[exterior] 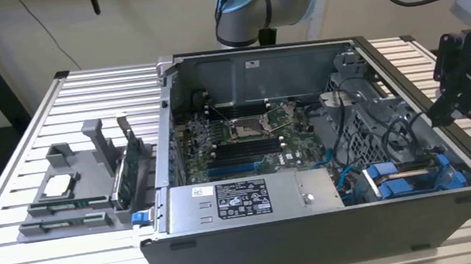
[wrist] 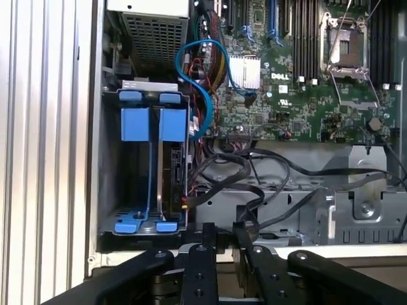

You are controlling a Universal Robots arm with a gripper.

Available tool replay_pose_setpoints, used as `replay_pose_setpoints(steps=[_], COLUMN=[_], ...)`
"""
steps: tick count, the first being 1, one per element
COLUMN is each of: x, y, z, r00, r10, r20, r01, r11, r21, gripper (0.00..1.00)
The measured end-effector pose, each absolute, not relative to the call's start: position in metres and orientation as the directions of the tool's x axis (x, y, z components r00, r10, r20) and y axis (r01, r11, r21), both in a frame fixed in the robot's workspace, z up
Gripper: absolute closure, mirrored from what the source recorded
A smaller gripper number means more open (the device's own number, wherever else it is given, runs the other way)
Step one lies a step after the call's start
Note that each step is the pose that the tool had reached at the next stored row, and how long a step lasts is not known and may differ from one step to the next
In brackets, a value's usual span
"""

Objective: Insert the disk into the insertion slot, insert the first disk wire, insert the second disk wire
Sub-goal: 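Insert the second disk wire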

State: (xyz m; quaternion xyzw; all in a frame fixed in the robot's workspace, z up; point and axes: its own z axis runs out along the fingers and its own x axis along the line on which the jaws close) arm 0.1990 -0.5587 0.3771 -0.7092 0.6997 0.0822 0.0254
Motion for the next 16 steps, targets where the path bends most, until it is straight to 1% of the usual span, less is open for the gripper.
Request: replay_pose_setpoints(steps=[3, 4, 6, 7, 9, 10, 13, 16], x=[0.199, 0.1991, 0.199, 0.199, 0.1984, 0.1982, 0.1972, 0.1956], y=[-0.5612, -0.5618, -0.5621, -0.5621, -0.5623, -0.5622, -0.5624, -0.5624], z=[0.3771, 0.3771, 0.3772, 0.3772, 0.3771, 0.3772, 0.3771, 0.3771], r00=[0.012, 0.014, 0.022, 0.025, 0.027, 0.03, 0.04, 0.041], r10=[-0.985, -0.985, -0.984, -0.984, -0.984, -0.984, -0.984, -0.984], r20=[-0.171, -0.173, -0.175, -0.174, -0.174, -0.174, -0.173, -0.173], r01=[-0.997, -0.997, -0.997, -0.997, -0.997, -0.998, -0.999, -0.999], r11=[-0.025, -0.027, -0.034, -0.037, -0.039, -0.04, -0.044, -0.045], r21=[0.075, 0.073, 0.067, 0.066, 0.065, 0.058, 0.021, 0.017], gripper=[0.75, 0.76, 0.76, 0.84, 0.84, 0.84, 0.84, 0.84])
